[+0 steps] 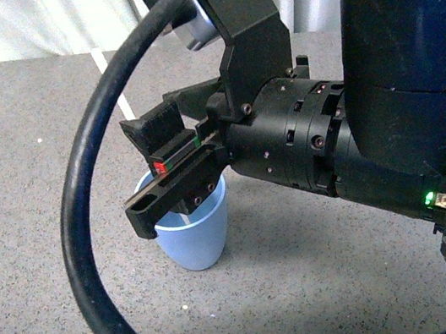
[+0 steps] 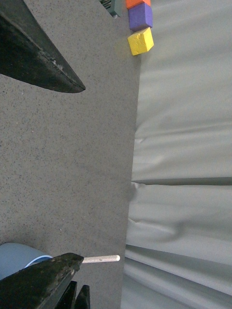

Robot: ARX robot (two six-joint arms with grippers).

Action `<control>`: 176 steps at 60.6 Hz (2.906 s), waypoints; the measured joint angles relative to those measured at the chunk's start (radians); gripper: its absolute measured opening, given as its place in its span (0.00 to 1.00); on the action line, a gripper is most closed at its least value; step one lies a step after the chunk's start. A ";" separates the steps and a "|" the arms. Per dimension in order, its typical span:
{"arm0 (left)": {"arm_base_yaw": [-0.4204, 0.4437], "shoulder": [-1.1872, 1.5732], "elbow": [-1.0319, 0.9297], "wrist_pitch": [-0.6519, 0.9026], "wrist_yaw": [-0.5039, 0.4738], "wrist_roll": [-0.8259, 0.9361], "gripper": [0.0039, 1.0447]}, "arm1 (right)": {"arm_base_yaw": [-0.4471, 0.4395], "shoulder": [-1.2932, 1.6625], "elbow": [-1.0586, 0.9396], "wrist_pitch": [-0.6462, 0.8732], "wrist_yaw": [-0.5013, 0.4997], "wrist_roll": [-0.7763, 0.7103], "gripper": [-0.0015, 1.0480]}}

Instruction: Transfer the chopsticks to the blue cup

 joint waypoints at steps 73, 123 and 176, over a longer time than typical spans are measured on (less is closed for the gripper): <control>0.000 0.000 0.000 0.000 0.000 0.000 0.94 | -0.381 -1.144 -0.639 -0.394 0.551 -0.058 0.67; 0.000 0.000 0.000 0.000 0.000 0.000 0.94 | -0.607 -1.701 -0.668 -0.848 0.325 -0.072 0.01; 0.000 0.000 0.000 0.000 0.000 0.000 0.94 | -0.607 -2.007 -0.667 -1.160 0.323 -0.074 0.20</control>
